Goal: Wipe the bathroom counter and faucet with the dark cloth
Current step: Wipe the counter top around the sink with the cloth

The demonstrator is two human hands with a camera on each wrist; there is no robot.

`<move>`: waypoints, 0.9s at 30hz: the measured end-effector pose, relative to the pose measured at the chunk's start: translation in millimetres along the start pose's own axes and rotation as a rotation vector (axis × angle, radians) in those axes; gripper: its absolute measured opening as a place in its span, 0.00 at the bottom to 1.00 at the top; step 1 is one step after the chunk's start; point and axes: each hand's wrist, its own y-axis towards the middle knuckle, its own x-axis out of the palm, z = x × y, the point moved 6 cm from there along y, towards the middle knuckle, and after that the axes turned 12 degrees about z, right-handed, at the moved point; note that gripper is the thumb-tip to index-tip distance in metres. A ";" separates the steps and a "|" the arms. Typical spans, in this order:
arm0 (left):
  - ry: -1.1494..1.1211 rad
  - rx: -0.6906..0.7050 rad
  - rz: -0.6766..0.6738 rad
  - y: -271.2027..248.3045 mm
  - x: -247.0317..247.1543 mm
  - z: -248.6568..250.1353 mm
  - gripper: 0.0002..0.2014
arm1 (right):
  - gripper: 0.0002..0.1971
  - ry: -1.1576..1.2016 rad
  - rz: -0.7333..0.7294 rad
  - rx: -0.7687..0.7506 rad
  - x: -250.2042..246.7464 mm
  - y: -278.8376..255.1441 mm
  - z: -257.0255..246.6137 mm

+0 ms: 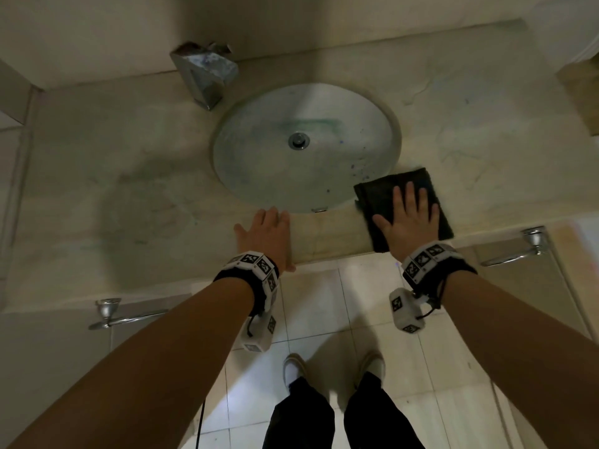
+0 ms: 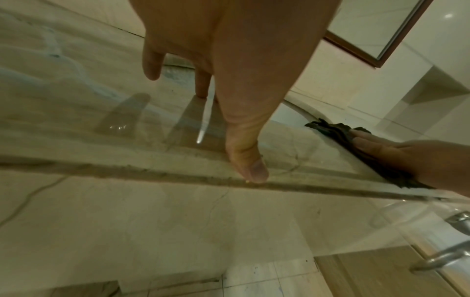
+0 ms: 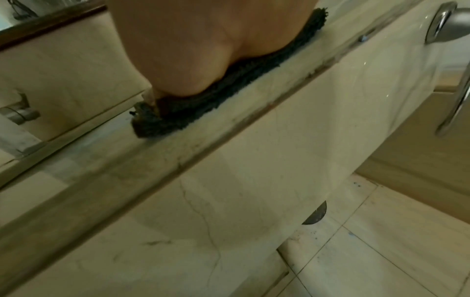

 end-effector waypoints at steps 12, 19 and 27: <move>0.037 0.007 0.020 1.4 -1.8 3.3 0.58 | 0.38 0.052 -0.050 -0.242 13.8 -54.5 -134.1; 0.053 0.010 -0.012 -1.3 -2.0 3.6 0.57 | 0.37 0.039 0.014 -0.050 7.1 -9.7 -33.0; 0.022 0.015 0.015 2.8 0.2 3.0 0.56 | 0.37 0.031 0.056 0.178 1.3 -7.1 -8.3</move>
